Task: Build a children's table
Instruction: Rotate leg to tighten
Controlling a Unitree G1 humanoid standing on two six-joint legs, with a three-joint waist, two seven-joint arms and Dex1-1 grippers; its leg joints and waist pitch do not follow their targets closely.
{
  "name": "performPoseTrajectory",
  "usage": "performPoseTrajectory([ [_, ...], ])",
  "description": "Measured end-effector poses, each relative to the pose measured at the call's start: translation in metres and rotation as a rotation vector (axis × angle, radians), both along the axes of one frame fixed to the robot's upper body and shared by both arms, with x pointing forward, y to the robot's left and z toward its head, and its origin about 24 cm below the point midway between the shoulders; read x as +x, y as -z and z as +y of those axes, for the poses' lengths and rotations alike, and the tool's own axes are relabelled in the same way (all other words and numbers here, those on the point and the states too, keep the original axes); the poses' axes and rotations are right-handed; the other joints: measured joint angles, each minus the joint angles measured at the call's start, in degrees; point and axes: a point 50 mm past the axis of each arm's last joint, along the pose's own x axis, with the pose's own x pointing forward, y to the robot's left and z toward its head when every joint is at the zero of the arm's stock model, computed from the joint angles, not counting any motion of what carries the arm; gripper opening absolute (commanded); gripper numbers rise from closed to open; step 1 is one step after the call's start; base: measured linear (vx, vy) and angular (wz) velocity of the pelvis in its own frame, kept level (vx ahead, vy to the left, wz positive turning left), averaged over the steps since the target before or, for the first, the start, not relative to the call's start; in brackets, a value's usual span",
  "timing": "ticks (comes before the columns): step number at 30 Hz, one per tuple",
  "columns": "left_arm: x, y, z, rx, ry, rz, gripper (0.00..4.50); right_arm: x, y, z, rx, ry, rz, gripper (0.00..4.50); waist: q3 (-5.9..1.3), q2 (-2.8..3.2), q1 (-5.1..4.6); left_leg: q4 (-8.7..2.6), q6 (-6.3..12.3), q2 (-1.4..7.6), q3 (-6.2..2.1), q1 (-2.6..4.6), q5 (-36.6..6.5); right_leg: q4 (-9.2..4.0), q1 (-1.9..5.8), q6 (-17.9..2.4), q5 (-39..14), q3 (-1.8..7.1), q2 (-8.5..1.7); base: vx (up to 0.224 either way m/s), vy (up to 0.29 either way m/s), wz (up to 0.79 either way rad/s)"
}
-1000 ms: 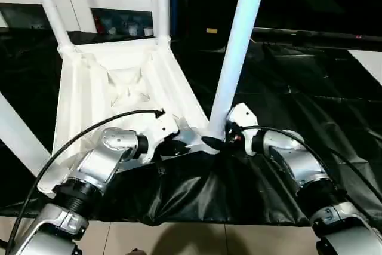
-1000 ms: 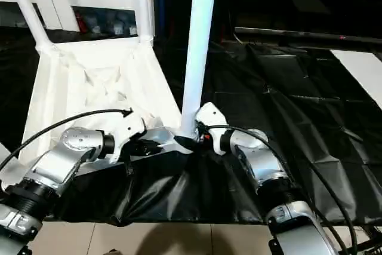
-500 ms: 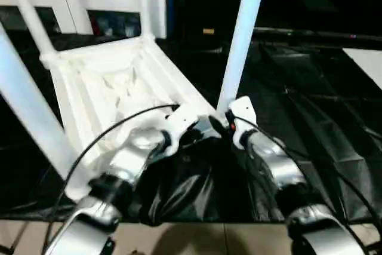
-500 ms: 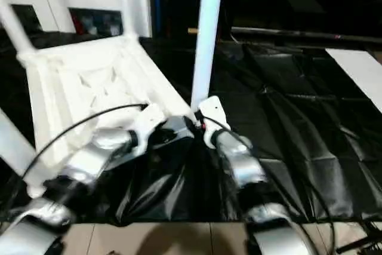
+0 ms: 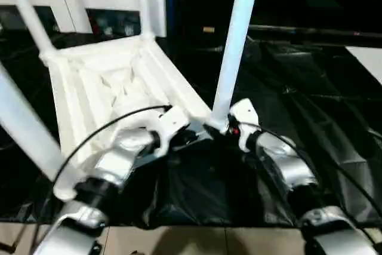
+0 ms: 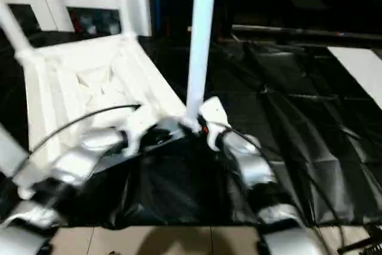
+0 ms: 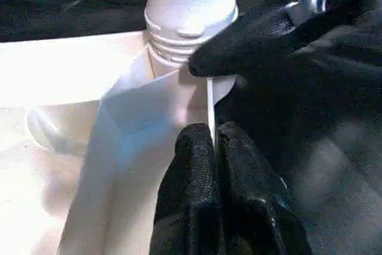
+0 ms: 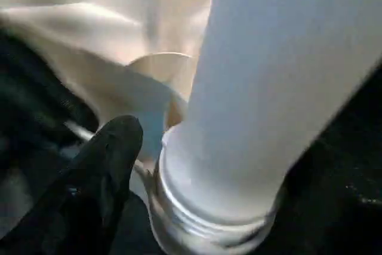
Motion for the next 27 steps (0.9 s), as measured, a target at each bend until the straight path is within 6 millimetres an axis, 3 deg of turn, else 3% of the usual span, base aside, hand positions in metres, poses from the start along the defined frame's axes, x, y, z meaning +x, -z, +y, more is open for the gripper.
performPoseTrajectory([
  [5, -0.009, -0.003, 0.010, -0.007, 0.124, 0.034, 0.00, -0.008, -0.008, -0.008, -0.009, -0.175, 0.013, 3.83, 0.02, -0.05, 0.67, 0.43, 0.19, -0.01, 0.06, -0.43, -0.1, -0.09, -0.06, -0.2, -0.3, 0.04, -0.05, 0.000, 0.000, 0.00],
  [8, -0.012, -0.004, 0.017, 0.004, 0.171, 0.042, 0.00, -0.015, -0.009, -0.009, -0.021, -0.268, 0.024, 3.83, 0.05, -0.12, 1.38, 0.55, 0.54, -0.02, 0.15, -0.47, 0.0, -0.09, -0.06, -0.2, -0.3, 0.05, -0.12, 0.000, 0.000, 0.00],
  [12, -0.014, -0.004, 0.022, 0.017, 0.212, 0.054, 0.00, -0.020, -0.009, -0.013, -0.053, -0.354, 0.045, 3.83, 0.08, -0.30, 1.57, 0.61, 0.29, -0.01, 0.30, -0.39, -0.1, 0.01, 0.01, -0.2, -0.3, 0.04, -0.24, 0.000, 0.000, 0.00],
  [24, -0.016, -0.005, 0.026, 0.018, 0.249, 0.075, 0.00, -0.024, -0.009, -0.014, -0.035, -0.388, 0.082, 2.82, 0.08, -0.48, 1.52, 0.65, 0.28, -0.01, 0.34, -0.40, -0.1, 0.04, 0.16, -0.2, -0.3, 0.05, -0.30, 0.000, 0.000, 0.00],
  [27, -0.016, -0.005, 0.026, 0.019, 0.249, 0.075, 0.00, -0.024, -0.009, -0.014, -0.029, -0.387, 0.085, 2.76, 0.07, -0.50, 1.53, 0.73, 0.29, 0.00, 0.34, -0.42, -0.1, 0.04, 0.16, -0.2, -0.3, 0.06, -0.30, 0.000, 0.000, 0.00],
])
